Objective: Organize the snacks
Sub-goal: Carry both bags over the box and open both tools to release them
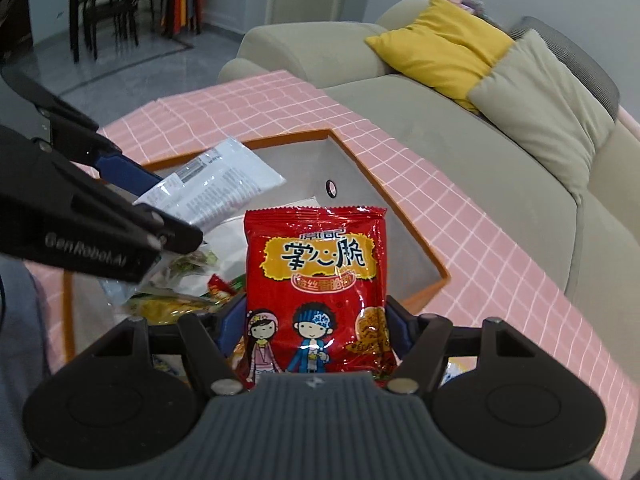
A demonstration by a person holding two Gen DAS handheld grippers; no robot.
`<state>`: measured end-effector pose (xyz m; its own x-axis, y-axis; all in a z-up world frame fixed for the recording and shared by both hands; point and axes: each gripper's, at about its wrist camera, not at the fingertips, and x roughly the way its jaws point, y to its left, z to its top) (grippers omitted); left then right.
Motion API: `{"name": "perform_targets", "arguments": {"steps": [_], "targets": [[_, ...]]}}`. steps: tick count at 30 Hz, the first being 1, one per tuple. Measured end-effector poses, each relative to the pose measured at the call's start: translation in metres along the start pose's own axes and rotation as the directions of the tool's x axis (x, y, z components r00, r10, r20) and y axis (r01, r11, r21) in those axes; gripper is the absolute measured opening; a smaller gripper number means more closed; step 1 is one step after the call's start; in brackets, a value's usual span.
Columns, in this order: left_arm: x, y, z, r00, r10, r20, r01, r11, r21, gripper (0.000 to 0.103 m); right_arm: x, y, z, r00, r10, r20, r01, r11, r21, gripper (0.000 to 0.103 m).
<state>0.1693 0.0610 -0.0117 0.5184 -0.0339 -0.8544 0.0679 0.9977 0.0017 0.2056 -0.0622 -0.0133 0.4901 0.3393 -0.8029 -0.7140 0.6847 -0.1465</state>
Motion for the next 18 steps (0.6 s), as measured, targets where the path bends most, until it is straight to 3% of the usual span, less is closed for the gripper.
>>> {"name": "perform_targets", "arguments": {"steps": [10, 18], "targets": [[0.041, 0.007, 0.008, 0.997, -0.028, -0.07, 0.031, 0.998, 0.045, 0.053, 0.042, -0.019, 0.011, 0.994, 0.072, -0.084, -0.076, 0.996, -0.043, 0.067], [0.069, 0.014, 0.017, 0.99, 0.018, -0.143, -0.007, 0.997, 0.076, 0.053, 0.076, -0.012, 0.026, 0.989, 0.062, -0.131, -0.079, 0.989, -0.125, 0.067]]}}
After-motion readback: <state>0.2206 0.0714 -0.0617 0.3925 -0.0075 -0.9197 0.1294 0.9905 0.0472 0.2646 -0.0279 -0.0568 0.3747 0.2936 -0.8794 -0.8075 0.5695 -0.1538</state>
